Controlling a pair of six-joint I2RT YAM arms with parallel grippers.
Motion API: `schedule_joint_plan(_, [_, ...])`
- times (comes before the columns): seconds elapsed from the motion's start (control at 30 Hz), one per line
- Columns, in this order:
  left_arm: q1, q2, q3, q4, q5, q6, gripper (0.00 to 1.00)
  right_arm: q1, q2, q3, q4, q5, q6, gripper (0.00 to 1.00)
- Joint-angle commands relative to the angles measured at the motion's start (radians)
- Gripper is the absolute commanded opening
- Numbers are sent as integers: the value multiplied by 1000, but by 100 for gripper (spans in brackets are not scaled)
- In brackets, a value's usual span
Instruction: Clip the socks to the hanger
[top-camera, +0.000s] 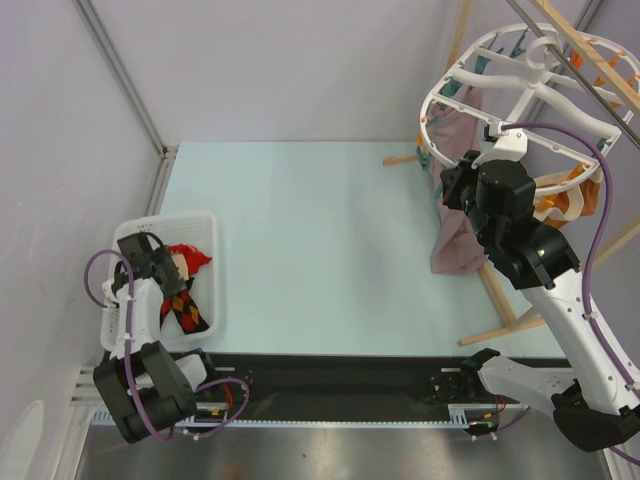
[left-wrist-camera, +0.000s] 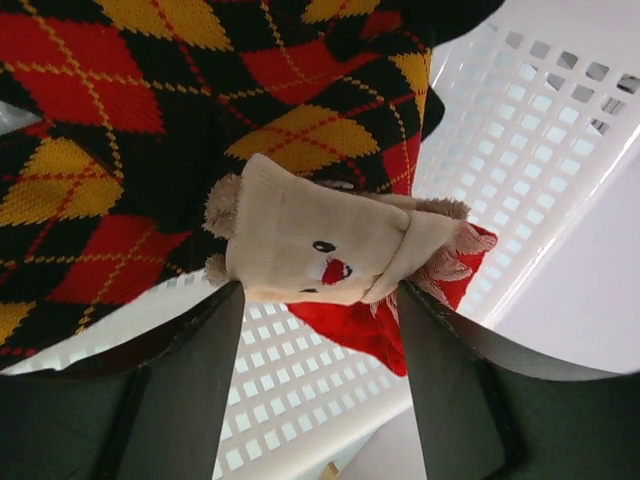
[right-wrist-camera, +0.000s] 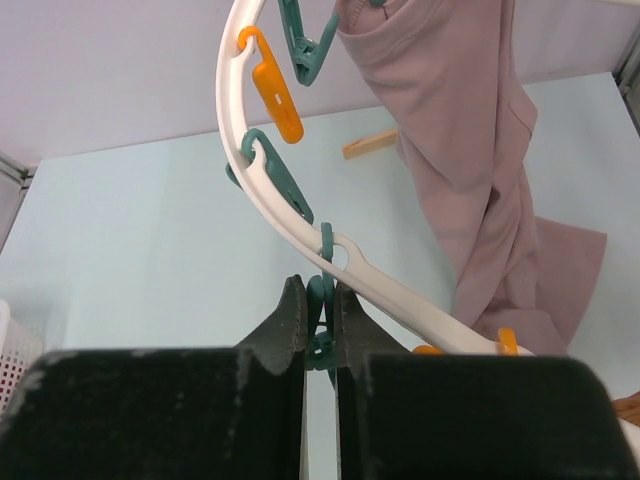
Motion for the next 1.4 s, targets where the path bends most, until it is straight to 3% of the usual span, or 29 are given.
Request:
schedule_joint_plan(0.0, [11, 40, 28, 59, -54, -20, 68, 19, 6, -16, -40, -84, -16, 0])
schedule_joint_plan(0.23, [11, 153, 56, 93, -87, -2, 67, 19, 10, -18, -33, -88, -19, 0])
schedule_joint_plan(0.3, [11, 169, 53, 116, -99, 9, 63, 20, 13, -18, -33, -91, -17, 0])
schedule_joint_plan(0.5, [11, 213, 60, 184, -96, 64, 33, 22, 21, -24, -30, -91, -14, 0])
schedule_joint_plan(0.53, [9, 212, 63, 185, -97, 72, 23, 20, 21, -24, -30, -91, -14, 0])
schedule_joint_plan(0.63, [11, 190, 86, 176, -99, 136, 7, 22, 26, -24, -30, -91, -13, 0])
schedule_joint_plan(0.73, [6, 141, 128, 116, -104, 221, 1, 22, 26, -22, -30, -91, -11, 0])
schedule_joint_plan(0.9, [-84, 36, 230, 0, -206, 457, 0, 26, 33, -11, -36, -94, -10, 0])
schedule_joint_plan(1.07, [-221, -99, 249, 22, -277, 750, 0, 25, 36, -5, -44, -96, -8, 0])
schedule_joint_plan(1.13, [-273, -189, 229, 105, -268, 904, 0, 25, 35, -4, -44, -99, -7, 0])
schedule_joint_plan(1.23, [-347, -300, 186, 277, -93, 1094, 0, 25, 39, 1, -46, -105, -5, 0])
schedule_joint_plan(1.37, [-420, -331, 244, 329, 89, 1221, 0, 25, 39, 2, -53, -110, -4, 0])
